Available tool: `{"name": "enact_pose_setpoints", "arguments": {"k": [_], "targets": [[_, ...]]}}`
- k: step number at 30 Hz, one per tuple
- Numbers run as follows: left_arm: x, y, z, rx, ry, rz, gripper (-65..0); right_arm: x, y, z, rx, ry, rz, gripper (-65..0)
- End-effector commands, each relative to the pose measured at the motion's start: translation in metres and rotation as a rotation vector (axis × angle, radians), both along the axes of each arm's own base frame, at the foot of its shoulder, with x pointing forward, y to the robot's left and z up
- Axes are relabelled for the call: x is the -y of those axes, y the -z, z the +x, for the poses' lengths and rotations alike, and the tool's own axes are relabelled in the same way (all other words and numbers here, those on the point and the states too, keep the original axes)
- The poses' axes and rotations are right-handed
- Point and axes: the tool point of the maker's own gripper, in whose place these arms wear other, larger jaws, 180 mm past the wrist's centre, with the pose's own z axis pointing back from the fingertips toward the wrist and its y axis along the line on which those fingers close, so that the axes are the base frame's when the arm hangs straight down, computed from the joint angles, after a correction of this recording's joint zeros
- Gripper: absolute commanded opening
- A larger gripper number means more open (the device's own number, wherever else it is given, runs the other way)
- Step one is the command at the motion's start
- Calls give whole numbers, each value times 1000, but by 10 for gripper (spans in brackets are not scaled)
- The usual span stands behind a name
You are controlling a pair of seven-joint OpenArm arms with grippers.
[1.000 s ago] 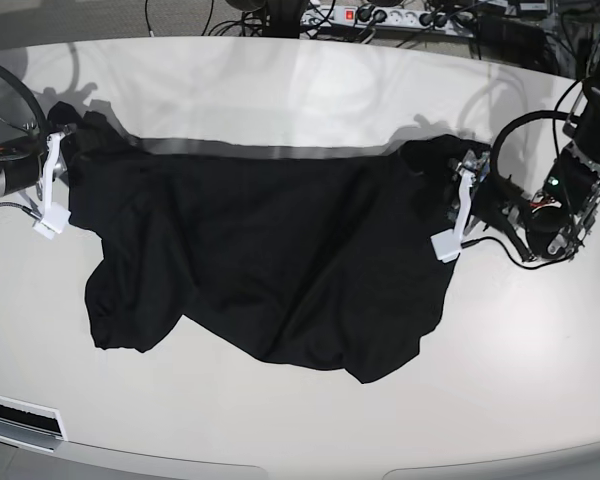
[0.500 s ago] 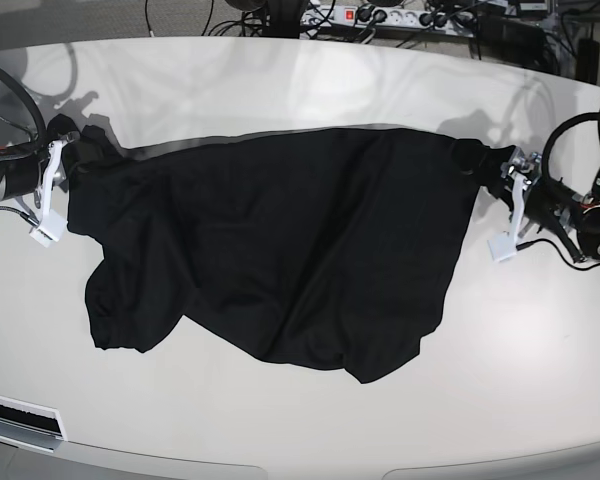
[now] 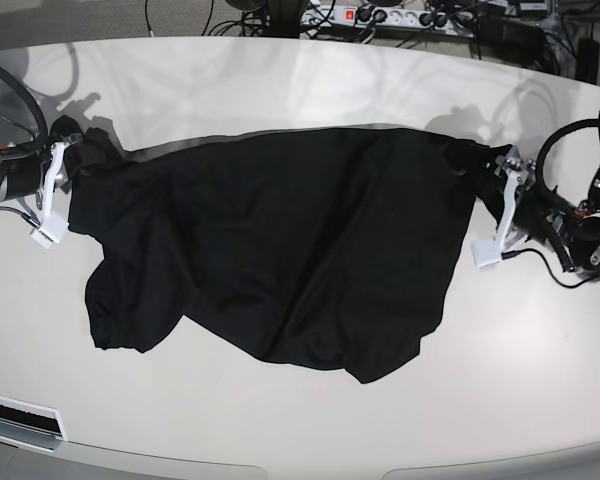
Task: Layout the t-shirt on the table in an organized manner, then fold the t-shirt properly
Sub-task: 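Lower the stretched shirt onto the table and adjust the left gripper's hold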
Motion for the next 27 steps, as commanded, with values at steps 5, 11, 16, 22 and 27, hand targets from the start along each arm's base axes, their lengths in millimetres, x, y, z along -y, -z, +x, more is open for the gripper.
{"name": "enact_pose_setpoints", "arguments": {"k": [5,11,16,22,27], "targets": [[-24,2,6,143,226,253,-244,6,-13,12,48,5,-2,-650],[-28,11,-14,211,396,342,-249,8,-11,11,45,2,-17,-650],[-42,16,-50,211,558,398,-249,9,-10,12,45,1,-23,-650],[-45,32,-40,402,709,426,-249,9,-11,12,45,1,-23,-650],[-36,37,-32,517,796,399,-249,9,-10,12,45,0,-23,-650]]}}
